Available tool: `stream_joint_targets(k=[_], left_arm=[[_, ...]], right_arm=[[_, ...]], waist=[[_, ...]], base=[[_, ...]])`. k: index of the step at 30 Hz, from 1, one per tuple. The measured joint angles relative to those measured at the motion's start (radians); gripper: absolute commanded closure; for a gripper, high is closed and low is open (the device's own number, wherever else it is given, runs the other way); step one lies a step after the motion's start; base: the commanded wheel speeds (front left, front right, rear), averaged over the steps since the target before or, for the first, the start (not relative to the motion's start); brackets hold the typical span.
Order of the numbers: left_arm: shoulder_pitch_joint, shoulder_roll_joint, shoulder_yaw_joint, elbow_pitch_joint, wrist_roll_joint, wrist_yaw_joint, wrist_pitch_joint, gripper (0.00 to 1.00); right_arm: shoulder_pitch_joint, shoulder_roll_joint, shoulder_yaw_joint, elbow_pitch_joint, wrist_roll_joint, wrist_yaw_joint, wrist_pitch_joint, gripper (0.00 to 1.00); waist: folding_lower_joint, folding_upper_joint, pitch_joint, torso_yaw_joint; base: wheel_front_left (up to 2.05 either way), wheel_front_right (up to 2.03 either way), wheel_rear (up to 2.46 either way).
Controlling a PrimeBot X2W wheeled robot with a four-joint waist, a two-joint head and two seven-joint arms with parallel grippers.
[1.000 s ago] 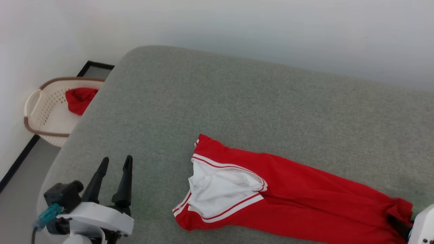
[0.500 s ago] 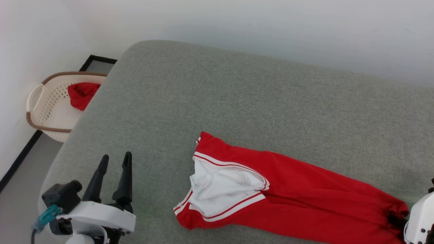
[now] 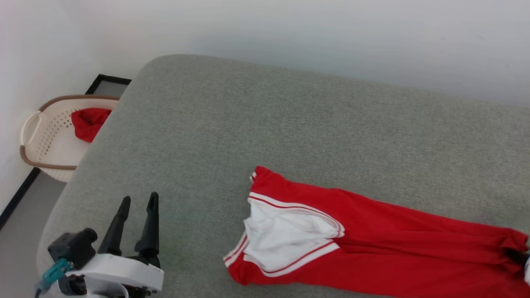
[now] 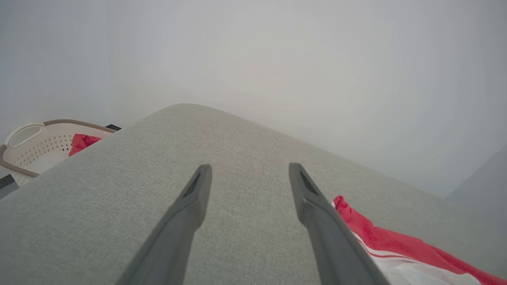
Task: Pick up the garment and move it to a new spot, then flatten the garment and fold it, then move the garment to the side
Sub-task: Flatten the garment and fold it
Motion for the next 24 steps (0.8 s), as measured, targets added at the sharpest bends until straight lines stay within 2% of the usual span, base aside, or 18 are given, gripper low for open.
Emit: stream_joint_targets(k=[10, 15, 20, 24], left_arm=[[0.007, -0.002, -0.008, -0.010, -0.002, -0.001, 0.000, 0.00], [0.011, 0.000, -0.010, -0.011, -0.009, -0.001, 0.000, 0.00], [0.017, 0.003, -0.009, -0.011, -0.010, -0.001, 0.000, 0.00], [0.028, 0.004, -0.004, -0.009, -0.017, -0.001, 0.000, 0.00]], right_arm=[[-0.063, -0.107, -0.030, 0.085, -0.043, 0.000, -0.044, 1.00], [-0.091, -0.139, -0.031, 0.121, -0.053, 0.000, -0.056, 1.00], [-0.107, -0.142, -0.011, 0.098, -0.010, 0.000, -0.042, 1.00], [-0.107, -0.113, 0.005, 0.021, 0.066, 0.000, 0.004, 1.00]], waist=[[0.0000, 0.0000, 0.001, -0.028], [0.0000, 0.0000, 0.001, -0.044], [0.0000, 0.0000, -0.004, -0.060], [0.0000, 0.0000, -0.016, -0.072]], base=[[0.00, 0.00, 0.00], [0.00, 0.00, 0.00], [0.00, 0.00, 0.00], [0.00, 0.00, 0.00]])
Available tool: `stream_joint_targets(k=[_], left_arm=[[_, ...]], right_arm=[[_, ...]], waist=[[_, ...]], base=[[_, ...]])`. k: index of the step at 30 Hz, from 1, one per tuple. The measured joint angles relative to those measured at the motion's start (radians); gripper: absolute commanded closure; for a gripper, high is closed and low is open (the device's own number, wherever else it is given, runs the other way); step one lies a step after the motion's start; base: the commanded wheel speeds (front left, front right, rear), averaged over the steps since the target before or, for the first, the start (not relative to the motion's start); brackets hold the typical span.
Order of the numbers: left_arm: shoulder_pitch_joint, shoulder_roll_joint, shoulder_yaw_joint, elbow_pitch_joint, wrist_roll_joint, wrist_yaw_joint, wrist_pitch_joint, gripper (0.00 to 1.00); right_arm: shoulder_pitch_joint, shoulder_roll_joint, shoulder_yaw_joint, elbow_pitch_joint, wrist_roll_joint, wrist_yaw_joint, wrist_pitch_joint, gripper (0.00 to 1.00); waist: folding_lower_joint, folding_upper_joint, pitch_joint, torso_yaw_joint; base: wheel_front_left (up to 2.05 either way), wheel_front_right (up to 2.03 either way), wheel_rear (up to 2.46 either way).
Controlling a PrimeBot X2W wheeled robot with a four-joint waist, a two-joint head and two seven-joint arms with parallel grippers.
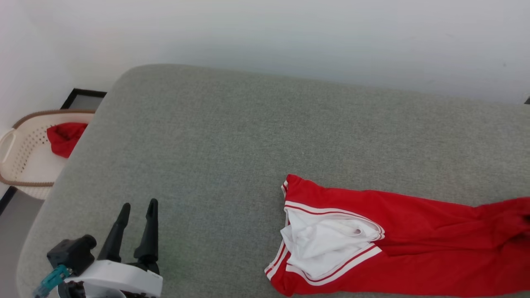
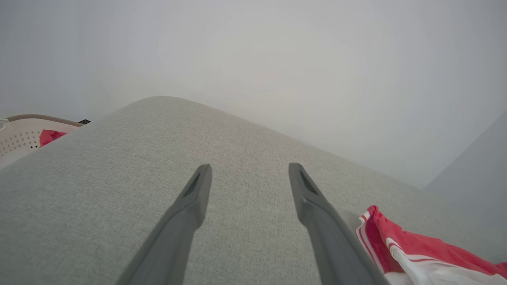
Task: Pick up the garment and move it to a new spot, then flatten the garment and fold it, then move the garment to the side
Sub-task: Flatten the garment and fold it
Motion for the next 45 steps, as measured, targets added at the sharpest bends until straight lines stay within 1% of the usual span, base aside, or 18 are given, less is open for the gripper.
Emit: stream_joint_targets(k=[4, 8, 11, 13, 16, 19, 24, 26, 31, 36, 37, 39, 40, 41, 45], left_arm=[[0.007, 0.001, 0.003, 0.004, -0.001, 0.000, 0.000, 0.00], [0.015, 0.000, 0.000, 0.011, -0.003, 0.000, 0.000, 0.00], [0.015, -0.001, -0.006, 0.015, -0.010, 0.000, 0.000, 0.00], [0.015, 0.000, -0.007, 0.017, -0.015, 0.000, 0.000, 0.00], [0.014, 0.000, -0.019, 0.022, -0.018, 0.000, 0.000, 0.00], [0.012, 0.000, -0.026, 0.027, -0.019, 0.000, 0.000, 0.00], [-0.005, -0.006, -0.045, 0.037, -0.027, 0.000, 0.000, 0.00], [-0.012, -0.010, -0.054, 0.043, -0.029, 0.000, 0.000, 0.00], [-0.023, -0.018, -0.066, 0.052, -0.035, 0.000, 0.000, 0.00], [-0.037, -0.026, -0.079, 0.063, -0.036, 0.000, 0.000, 0.00], [-0.038, -0.027, -0.079, 0.063, -0.037, 0.000, 0.000, 0.00], [-0.038, -0.027, -0.078, 0.064, -0.041, 0.000, 0.000, 0.00], [-0.038, -0.027, -0.077, 0.065, -0.042, 0.000, 0.000, 0.00], [-0.038, -0.027, -0.076, 0.065, -0.043, 0.000, 0.000, 0.00], [-0.028, -0.023, -0.065, 0.065, -0.042, 0.000, 0.000, 0.00]], right_arm=[[0.003, 0.053, 0.010, -0.112, 0.062, 0.000, 0.062, 1.00], [0.007, 0.143, 0.022, -0.222, 0.082, 0.000, 0.127, 1.00], [0.014, 0.227, 0.039, -0.298, 0.091, 0.000, 0.165, 1.00], [0.012, 0.279, 0.056, -0.342, 0.072, 0.000, 0.175, 1.00], [0.006, 0.360, 0.088, -0.371, 0.040, 0.000, 0.187, 1.00], [-0.007, 0.409, 0.126, -0.376, -0.005, 0.000, 0.172, 1.00], [-0.017, 0.444, 0.226, -0.330, -0.024, 0.000, 0.118, 1.00], [-0.017, 0.444, 0.267, -0.305, -0.024, 0.000, 0.092, 1.00], [-0.037, 0.446, 0.374, -0.212, 0.010, 0.000, -0.017, 1.00], [-0.075, 0.445, 0.440, -0.101, -0.002, 0.000, -0.098, 1.00], [-0.083, 0.446, 0.448, -0.082, -0.001, 0.000, -0.113, 0.98], [-0.102, 0.446, 0.464, -0.053, -0.002, 0.000, -0.132, 0.63], [-0.110, 0.446, 0.472, -0.043, -0.001, 0.000, -0.135, 0.40], [-0.117, 0.446, 0.481, -0.034, 0.000, 0.000, -0.138, 0.00], [-0.138, 0.447, 0.505, -0.036, 0.011, 0.000, -0.129, 0.00]], waist=[[0.0000, 0.0000, -0.016, -0.011], [0.0000, 0.0000, -0.035, -0.017], [0.0000, 0.0000, -0.047, -0.014], [0.0000, 0.0000, -0.052, -0.009], [0.0000, 0.0000, -0.057, 0.002], [0.0000, 0.0000, -0.060, 0.018], [0.0000, 0.0000, -0.062, 0.049], [0.0000, 0.0000, -0.062, 0.063], [0.0000, 0.0000, -0.060, 0.093], [0.0000, 0.0000, -0.056, 0.117], [0.0000, 0.0000, -0.056, 0.120], [0.0000, 0.0000, -0.055, 0.125], [0.0000, 0.0000, -0.055, 0.126], [0.0000, 0.0000, -0.056, 0.125], [0.0000, 0.0000, -0.065, 0.117]], base=[[0.00, 0.00, 0.00], [0.00, 0.00, 0.00], [0.00, 0.00, 0.00], [0.00, 0.00, 0.00], [0.00, 0.00, 0.00], [0.00, 0.00, 0.00], [0.00, 0.00, 0.00], [0.00, 0.00, 0.00], [0.00, 0.00, 0.00], [0.00, 0.00, 0.00], [0.00, 0.00, 0.00], [0.00, 0.00, 0.00], [0.00, 0.00, 0.00], [0.00, 0.00, 0.00], [0.00, 0.00, 0.00]])
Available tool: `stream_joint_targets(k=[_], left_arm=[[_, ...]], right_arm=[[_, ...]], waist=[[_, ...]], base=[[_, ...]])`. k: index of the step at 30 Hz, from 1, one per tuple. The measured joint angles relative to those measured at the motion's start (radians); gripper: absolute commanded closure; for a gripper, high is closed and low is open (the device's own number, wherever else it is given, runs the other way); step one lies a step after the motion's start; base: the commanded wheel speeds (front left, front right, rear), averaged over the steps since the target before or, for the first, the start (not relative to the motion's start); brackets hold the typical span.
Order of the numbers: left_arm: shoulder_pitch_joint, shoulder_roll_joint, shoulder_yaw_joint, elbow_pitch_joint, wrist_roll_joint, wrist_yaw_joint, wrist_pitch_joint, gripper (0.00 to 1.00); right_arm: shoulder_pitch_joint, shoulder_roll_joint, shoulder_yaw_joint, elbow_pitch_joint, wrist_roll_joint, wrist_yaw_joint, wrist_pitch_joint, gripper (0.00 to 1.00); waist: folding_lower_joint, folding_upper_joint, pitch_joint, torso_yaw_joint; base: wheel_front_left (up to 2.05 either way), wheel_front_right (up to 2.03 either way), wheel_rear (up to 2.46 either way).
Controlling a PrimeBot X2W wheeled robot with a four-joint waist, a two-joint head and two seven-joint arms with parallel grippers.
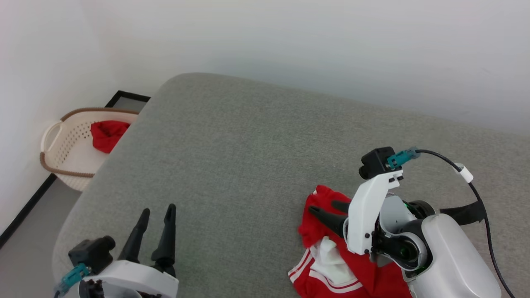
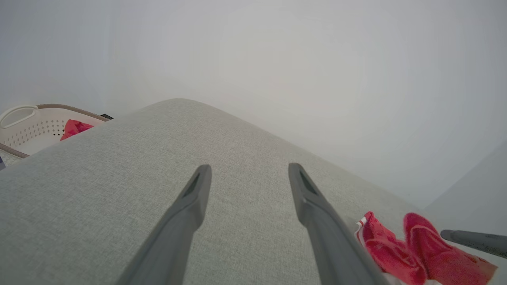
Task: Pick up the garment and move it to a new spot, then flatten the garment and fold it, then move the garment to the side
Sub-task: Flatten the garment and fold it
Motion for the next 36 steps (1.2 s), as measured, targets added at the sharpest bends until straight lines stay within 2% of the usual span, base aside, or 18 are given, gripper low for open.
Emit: stream_joint_targets(k=[7, 12, 16, 20, 26, 32, 36], left_arm=[[0.032, 0.005, 0.033, -0.012, 0.012, 0.000, 0.000, 0.00], [0.062, 0.008, 0.055, -0.031, 0.028, 0.000, 0.000, 0.00], [0.074, 0.014, 0.071, -0.040, 0.048, 0.000, 0.000, 0.00], [0.079, 0.012, 0.088, -0.055, 0.072, 0.000, 0.000, 0.00], [0.085, 0.019, 0.099, -0.069, 0.110, 0.000, 0.000, 0.00], [0.098, 0.024, 0.098, -0.073, 0.128, 0.000, 0.000, 0.00], [0.115, 0.028, 0.097, -0.072, 0.136, 0.000, 0.000, 0.00]], right_arm=[[0.009, 0.000, 0.007, -0.113, 0.053, 0.000, 0.024, 0.00], [0.058, -0.002, -0.036, -0.231, 0.049, 0.000, 0.019, 0.00], [0.094, -0.057, -0.043, -0.343, 0.050, 0.000, -0.029, 0.00], [0.139, -0.161, -0.033, -0.414, 0.043, 0.000, -0.145, 0.00], [0.205, -0.289, -0.016, -0.421, 0.010, 0.000, -0.397, 0.00], [0.278, -0.358, -0.034, -0.343, -0.042, 0.000, -0.631, 0.00], [0.321, -0.372, -0.071, -0.278, -0.069, 0.000, -0.751, 0.00]], waist=[[0.0000, 0.0000, -0.021, -0.034], [0.0000, 0.0000, -0.038, -0.070], [0.0000, 0.0000, -0.046, -0.102], [0.0000, 0.0000, -0.048, -0.138], [0.0000, 0.0000, -0.047, -0.192], [0.0000, 0.0000, -0.049, -0.240], [0.0000, 0.0000, -0.054, -0.265]], base=[[0.00, 0.00, 0.00], [0.00, 0.00, 0.00], [0.00, 0.00, 0.00], [0.00, 0.00, 0.00], [0.00, 0.00, 0.00], [0.00, 0.00, 0.00], [0.00, 0.00, 0.00]])
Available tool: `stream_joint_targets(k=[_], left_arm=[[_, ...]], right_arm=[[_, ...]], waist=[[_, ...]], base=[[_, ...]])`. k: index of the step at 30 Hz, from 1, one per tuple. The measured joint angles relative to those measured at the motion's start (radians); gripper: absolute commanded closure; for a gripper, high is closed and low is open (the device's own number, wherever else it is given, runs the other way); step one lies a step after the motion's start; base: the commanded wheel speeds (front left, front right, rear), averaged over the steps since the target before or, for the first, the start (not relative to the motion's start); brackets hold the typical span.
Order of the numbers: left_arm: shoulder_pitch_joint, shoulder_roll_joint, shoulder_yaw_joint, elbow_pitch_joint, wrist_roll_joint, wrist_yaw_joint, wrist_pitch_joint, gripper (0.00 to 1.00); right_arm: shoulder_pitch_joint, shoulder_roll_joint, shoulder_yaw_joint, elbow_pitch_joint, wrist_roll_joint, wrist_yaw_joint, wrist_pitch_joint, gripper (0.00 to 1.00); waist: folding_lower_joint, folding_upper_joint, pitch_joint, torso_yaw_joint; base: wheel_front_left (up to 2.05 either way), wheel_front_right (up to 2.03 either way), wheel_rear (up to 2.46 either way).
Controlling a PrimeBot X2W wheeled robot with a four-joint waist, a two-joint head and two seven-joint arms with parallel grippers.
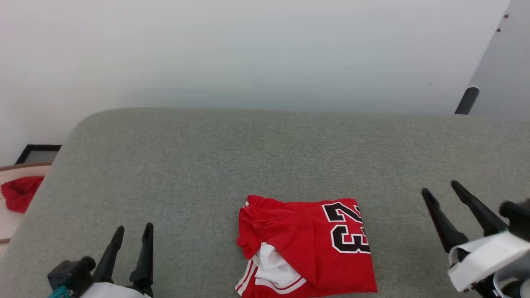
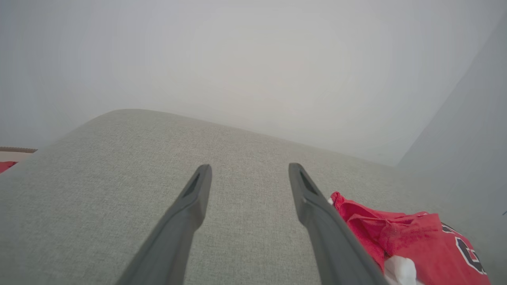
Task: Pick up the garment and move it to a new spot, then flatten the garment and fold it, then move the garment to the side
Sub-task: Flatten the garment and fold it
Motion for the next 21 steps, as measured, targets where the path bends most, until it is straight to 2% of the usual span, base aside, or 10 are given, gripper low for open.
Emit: stream_joint_targets(k=[8, 21], left_arm=[[0.017, 0.015, 0.002, 0.004, 0.014, 0.000, 0.000, 0.00], [0.033, 0.024, 0.005, 0.011, 0.040, 0.000, 0.000, 0.00]], right_arm=[[0.074, 0.007, -0.073, 0.100, -0.004, 0.000, -0.145, 0.00], [0.132, 0.021, -0.110, 0.160, -0.001, 0.000, -0.213, 0.00]], waist=[[0.0000, 0.0000, -0.014, -0.026], [0.0000, 0.0000, -0.026, -0.035]], base=[[0.00, 0.00, 0.00], [0.00, 0.00, 0.00]])
